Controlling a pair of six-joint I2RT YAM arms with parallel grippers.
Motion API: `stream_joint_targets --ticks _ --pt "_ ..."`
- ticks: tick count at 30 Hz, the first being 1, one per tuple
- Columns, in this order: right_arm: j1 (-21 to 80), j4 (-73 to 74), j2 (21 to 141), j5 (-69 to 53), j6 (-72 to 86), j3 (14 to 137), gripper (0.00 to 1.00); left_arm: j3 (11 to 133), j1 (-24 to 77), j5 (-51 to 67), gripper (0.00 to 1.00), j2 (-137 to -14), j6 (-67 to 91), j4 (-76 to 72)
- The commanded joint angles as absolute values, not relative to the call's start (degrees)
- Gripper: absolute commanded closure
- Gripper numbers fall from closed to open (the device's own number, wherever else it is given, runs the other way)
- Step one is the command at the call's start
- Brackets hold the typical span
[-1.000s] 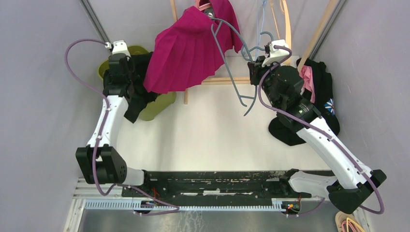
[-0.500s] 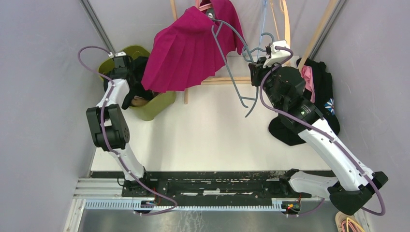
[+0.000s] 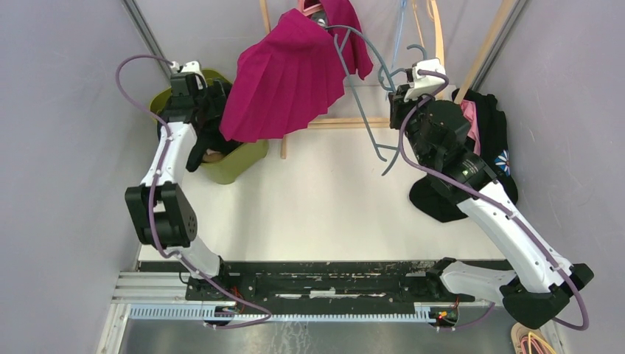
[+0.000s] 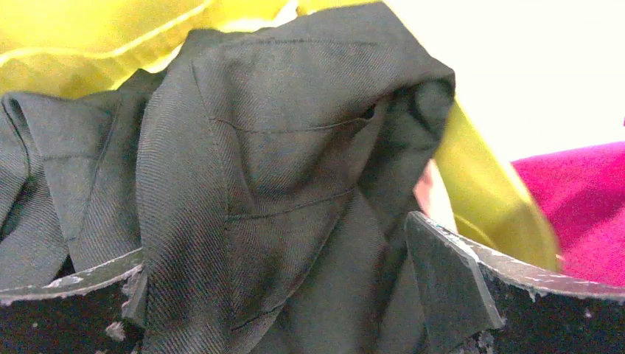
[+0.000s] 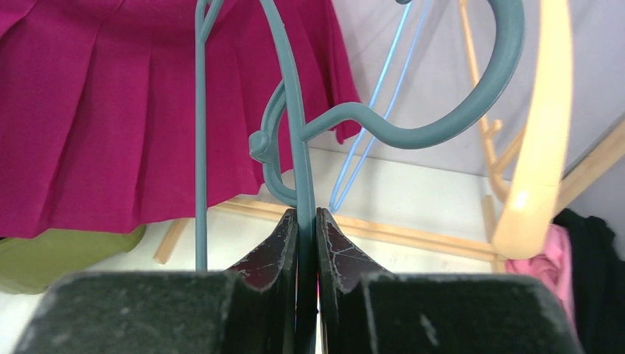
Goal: Remove the skirt from the hanger
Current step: Place the skirt in the bin.
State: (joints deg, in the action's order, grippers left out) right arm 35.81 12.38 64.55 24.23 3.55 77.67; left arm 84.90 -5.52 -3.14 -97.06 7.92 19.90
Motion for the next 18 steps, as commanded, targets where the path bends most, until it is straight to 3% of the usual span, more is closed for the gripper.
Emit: stream_joint_targets --ticks 1,5,12,18 --pt "35.5 9.9 63.7 30.2 -3.3 82.4 0.99 88.6 -4.3 0.3 0.01 -88.6 8.2 21.2" --pt "35.6 8.6 66.2 37.6 -8.7 84.4 0.99 88.6 -2.5 0.9 0.01 -82.6 8.5 22.9" --pt "35.6 7.5 72.6 36.2 -10.7 89.1 0.99 88.8 0.1 -1.9 0.01 -73.0 6.0 29.0" --pt "35.9 5.1 77.4 34.6 -12.9 93.8 0.99 92.0 2.4 10.0 0.01 -69.4 8.5 30.2"
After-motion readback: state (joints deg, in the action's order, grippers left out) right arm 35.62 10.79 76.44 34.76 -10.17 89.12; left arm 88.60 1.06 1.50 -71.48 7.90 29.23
